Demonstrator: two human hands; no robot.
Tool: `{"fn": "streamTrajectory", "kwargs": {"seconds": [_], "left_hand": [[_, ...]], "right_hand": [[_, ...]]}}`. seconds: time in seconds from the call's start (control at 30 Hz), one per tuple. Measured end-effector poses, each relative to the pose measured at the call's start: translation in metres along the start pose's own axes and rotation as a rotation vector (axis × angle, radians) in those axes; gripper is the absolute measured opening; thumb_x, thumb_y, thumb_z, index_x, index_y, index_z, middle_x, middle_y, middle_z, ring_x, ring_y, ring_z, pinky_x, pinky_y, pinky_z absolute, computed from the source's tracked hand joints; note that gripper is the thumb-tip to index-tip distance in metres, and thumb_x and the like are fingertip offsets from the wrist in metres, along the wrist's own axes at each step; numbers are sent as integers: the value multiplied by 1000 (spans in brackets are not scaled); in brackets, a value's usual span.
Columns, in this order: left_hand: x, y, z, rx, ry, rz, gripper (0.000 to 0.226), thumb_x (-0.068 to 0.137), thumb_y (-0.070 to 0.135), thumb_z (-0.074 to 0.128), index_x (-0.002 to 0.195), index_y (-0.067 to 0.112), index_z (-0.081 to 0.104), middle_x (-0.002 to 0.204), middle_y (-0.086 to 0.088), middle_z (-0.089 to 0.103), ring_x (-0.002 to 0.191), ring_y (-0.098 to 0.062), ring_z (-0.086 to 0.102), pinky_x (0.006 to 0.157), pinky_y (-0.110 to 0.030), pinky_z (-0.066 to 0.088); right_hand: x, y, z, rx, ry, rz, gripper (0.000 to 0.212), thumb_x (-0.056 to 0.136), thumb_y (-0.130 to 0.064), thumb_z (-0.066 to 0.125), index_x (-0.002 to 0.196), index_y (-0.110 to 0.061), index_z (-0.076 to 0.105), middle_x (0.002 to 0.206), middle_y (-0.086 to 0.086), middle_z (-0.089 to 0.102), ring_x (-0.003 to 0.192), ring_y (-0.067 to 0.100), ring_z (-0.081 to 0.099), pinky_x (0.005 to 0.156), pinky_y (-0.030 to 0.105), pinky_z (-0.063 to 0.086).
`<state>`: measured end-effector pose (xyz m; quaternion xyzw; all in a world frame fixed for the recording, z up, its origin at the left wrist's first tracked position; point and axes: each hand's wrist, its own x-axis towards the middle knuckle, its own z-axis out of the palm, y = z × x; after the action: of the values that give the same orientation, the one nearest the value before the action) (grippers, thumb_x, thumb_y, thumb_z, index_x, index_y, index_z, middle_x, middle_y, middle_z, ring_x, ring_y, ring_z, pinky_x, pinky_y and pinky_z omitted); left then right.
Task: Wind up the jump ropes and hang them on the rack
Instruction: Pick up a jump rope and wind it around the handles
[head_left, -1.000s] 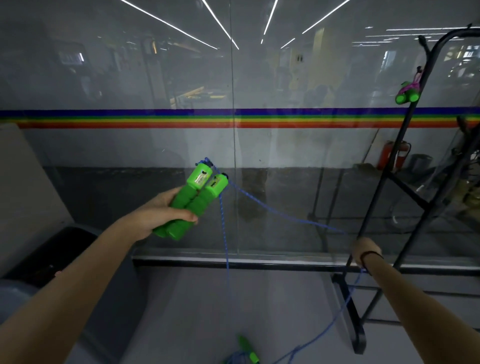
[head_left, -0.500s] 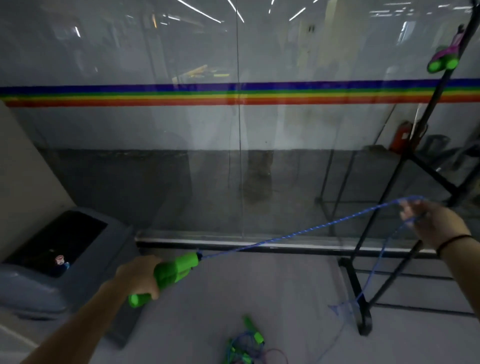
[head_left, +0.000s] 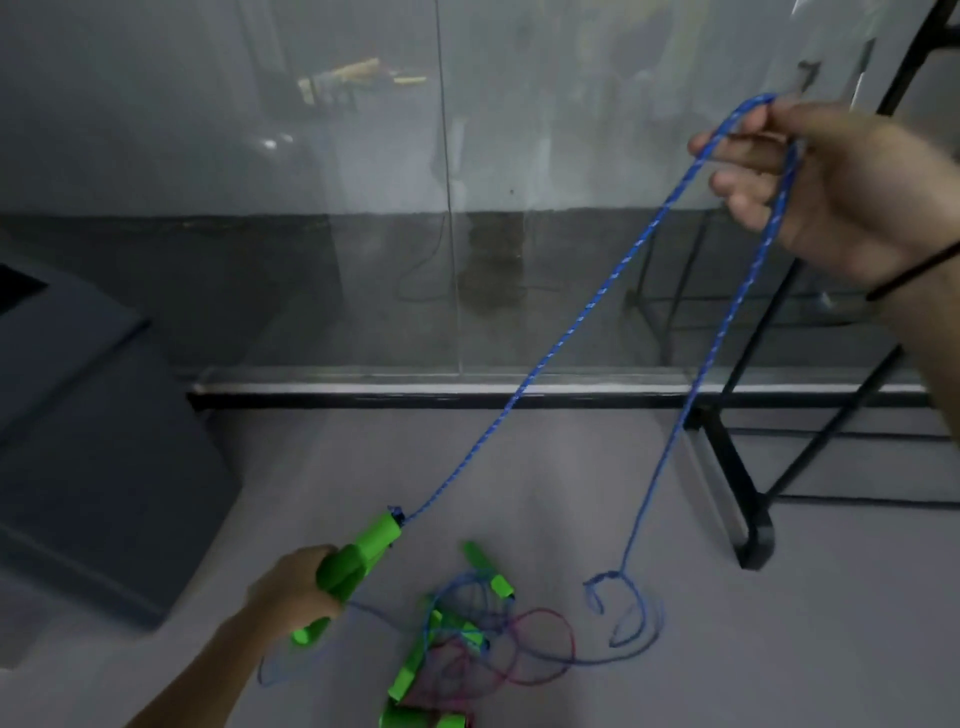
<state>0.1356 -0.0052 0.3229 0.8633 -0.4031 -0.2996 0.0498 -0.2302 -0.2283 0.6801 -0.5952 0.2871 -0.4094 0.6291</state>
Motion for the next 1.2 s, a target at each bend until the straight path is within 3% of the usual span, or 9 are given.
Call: {"fn": "streamTrajectory", "kwargs": {"seconds": [0.2, 0.4, 0.57, 0.67, 0.77, 0.83, 0.93, 1.13, 1.2], "left_hand": [[64, -14, 152, -134, -40, 35, 55, 74, 11, 73, 125, 11, 53, 116, -12, 63, 103, -26, 60, 82, -31, 48], [104, -48, 259, -238, 19, 17, 47, 79, 16, 71, 123, 8, 55, 117, -15, 65, 107, -26, 60, 75, -26, 38], [104, -40, 258, -494, 105, 43, 35, 83, -1, 62, 116, 0, 55, 81, -15, 59, 72, -27, 57, 57, -28, 48], [91, -3, 234, -649, 192, 162, 18, 84, -5, 58, 94, 10, 53, 61, -7, 51, 51, -17, 46, 38, -13, 40], [84, 41, 213, -605, 181, 406, 17, 85, 5, 62, 89, 20, 55, 50, 5, 51, 40, -6, 44, 42, -16, 38], [83, 62, 208, -575, 162, 503, 17, 84, 10, 65, 88, 25, 58, 43, 9, 51, 37, 0, 42, 42, -12, 37], [87, 78, 211, -542, 189, 571, 11, 71, 25, 68, 79, 28, 61, 54, 16, 58, 48, 4, 47, 53, -11, 38], [113, 54, 232, -563, 302, 487, 35, 60, 48, 62, 76, 16, 65, 71, -20, 61, 63, -15, 48, 63, -31, 40], [123, 49, 237, -543, 324, 492, 38, 64, 48, 61, 78, 13, 65, 73, -23, 62, 61, -15, 47, 61, -31, 39]], "right_hand": [[-26, 188, -15, -80, -59, 31, 28, 97, -25, 35, 74, -22, 51, 73, -6, 73, 49, 1, 61, 48, 12, 50], [-51, 339, -23, -224, -88, 130, 26, 94, -24, 48, 71, -16, 58, 78, 1, 71, 54, 7, 65, 48, 17, 52], [-61, 386, -30, -269, -67, 177, 23, 92, -24, 52, 73, -16, 63, 72, 1, 60, 50, 8, 53, 43, 15, 43], [-65, 397, -27, -206, -79, 195, 19, 94, -22, 49, 91, -13, 65, 66, 2, 58, 42, 7, 47, 39, 15, 37], [-71, 413, -11, -259, -129, 226, 19, 92, -23, 52, 105, -13, 62, 62, 3, 60, 37, 8, 42, 35, 16, 32], [-71, 431, -2, -445, -118, 197, 12, 91, -25, 54, 90, -15, 61, 58, 1, 55, 39, 11, 40, 38, 18, 30], [-62, 475, -4, -857, -21, 122, 20, 88, -23, 57, 75, -9, 58, 64, 4, 52, 58, 16, 47, 55, 27, 37], [-54, 608, -31, -946, 66, 509, 10, 77, -15, 68, 72, -13, 60, 93, 13, 67, 96, 27, 62, 74, 27, 45], [-52, 651, -30, -972, 60, 615, 17, 80, -22, 63, 72, -8, 60, 85, 15, 65, 94, 30, 62, 68, 27, 42]]}}
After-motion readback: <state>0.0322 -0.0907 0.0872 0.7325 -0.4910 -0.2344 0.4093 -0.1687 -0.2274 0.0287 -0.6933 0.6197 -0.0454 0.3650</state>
